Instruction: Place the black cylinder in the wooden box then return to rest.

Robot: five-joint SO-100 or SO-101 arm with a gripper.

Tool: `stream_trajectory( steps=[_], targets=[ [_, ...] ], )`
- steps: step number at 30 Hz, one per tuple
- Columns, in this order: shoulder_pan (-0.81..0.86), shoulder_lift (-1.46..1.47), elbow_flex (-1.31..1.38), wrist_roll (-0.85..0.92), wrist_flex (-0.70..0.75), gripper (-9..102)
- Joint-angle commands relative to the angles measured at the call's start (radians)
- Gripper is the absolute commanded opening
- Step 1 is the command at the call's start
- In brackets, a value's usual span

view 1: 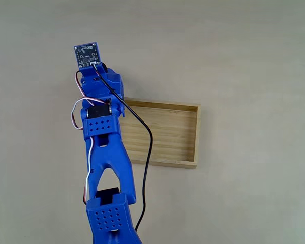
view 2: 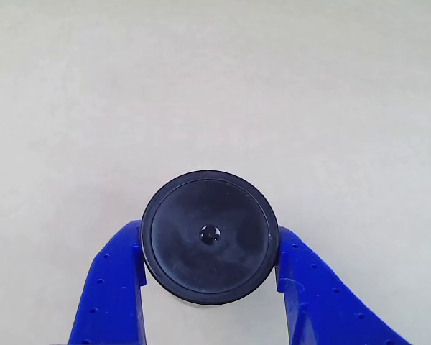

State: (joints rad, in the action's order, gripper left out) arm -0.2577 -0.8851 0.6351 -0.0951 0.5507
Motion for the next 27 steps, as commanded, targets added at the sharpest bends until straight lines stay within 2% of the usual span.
stream_trajectory(
  steps=[1, 12, 27],
  targets=[
    [0.002, 0.038, 0.179, -0.006, -0.037, 18],
    [0.005, 0.103, 0.219, 0.018, -0.005, 18],
    [0.012, 0.463, -0.109, 0.049, 0.003, 18]
  ],
)
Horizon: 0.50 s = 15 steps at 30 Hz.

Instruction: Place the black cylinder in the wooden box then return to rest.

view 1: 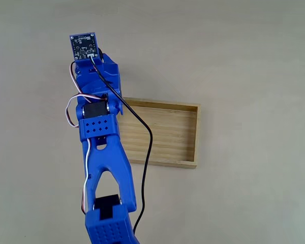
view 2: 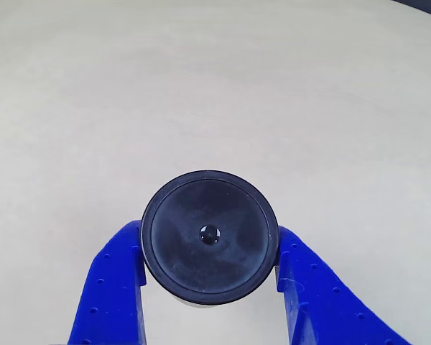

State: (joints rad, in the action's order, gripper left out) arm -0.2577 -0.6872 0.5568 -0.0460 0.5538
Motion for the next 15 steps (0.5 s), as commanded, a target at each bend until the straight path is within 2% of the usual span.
stream_trajectory(
  steps=[1, 15],
  targets=[
    [0.015, 0.291, -0.060, 0.000, 0.000, 18],
    [0.078, 0.646, -0.431, -0.020, -0.025, 18]
  ],
)
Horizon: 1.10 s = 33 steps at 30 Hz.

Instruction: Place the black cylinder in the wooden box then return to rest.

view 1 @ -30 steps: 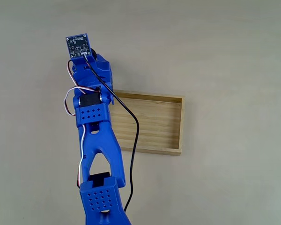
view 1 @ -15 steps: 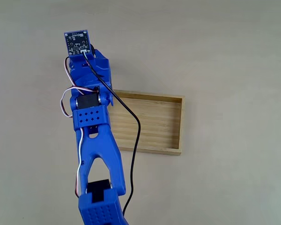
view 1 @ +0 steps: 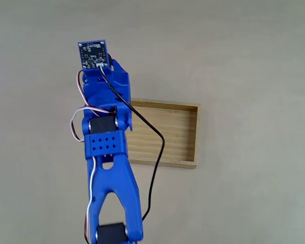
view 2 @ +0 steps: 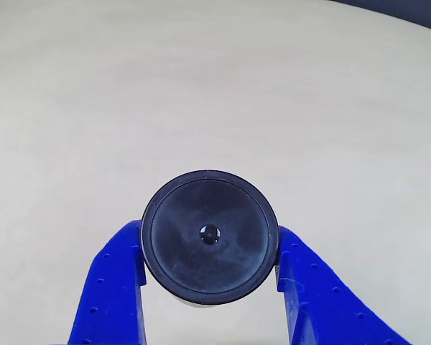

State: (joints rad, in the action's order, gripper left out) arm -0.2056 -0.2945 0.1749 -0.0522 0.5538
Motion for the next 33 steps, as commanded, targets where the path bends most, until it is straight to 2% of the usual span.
stream_trajectory(
  steps=[1, 13, 21, 33],
  targets=[
    [0.034, 0.281, -0.087, -0.017, -0.034, 18],
    [0.141, 0.568, -0.500, -0.044, -0.084, 18],
    [0.184, 0.687, -0.756, -0.051, -0.178, 18],
    [0.213, 0.689, -0.913, -0.077, -0.318, 18]
  ],
)
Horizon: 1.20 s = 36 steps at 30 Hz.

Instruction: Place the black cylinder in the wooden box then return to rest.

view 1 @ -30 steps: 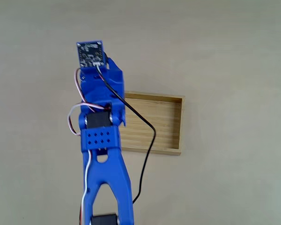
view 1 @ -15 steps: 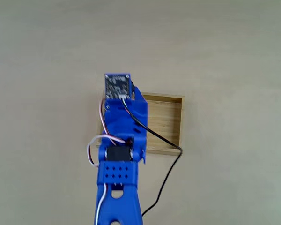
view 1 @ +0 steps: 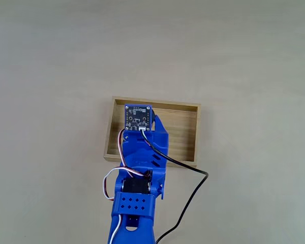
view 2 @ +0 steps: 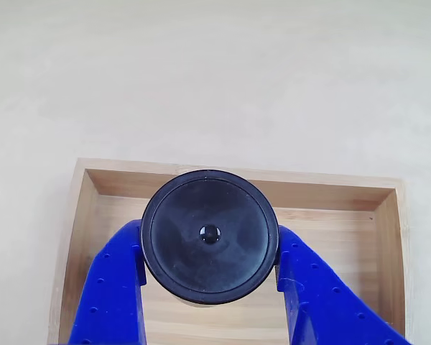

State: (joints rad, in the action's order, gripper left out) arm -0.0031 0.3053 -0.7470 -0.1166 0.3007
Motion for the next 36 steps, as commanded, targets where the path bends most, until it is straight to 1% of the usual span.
stream_trajectory(
  steps=[1, 6, 27, 36],
  targets=[
    [0.012, 0.084, 0.003, -0.012, -0.069, 18],
    [0.021, 0.048, -0.017, -0.014, -0.109, 18],
    [0.035, -0.052, -0.061, -0.015, -0.189, 18],
    [0.064, -0.103, -0.060, -0.017, -0.199, 18]
  ],
)
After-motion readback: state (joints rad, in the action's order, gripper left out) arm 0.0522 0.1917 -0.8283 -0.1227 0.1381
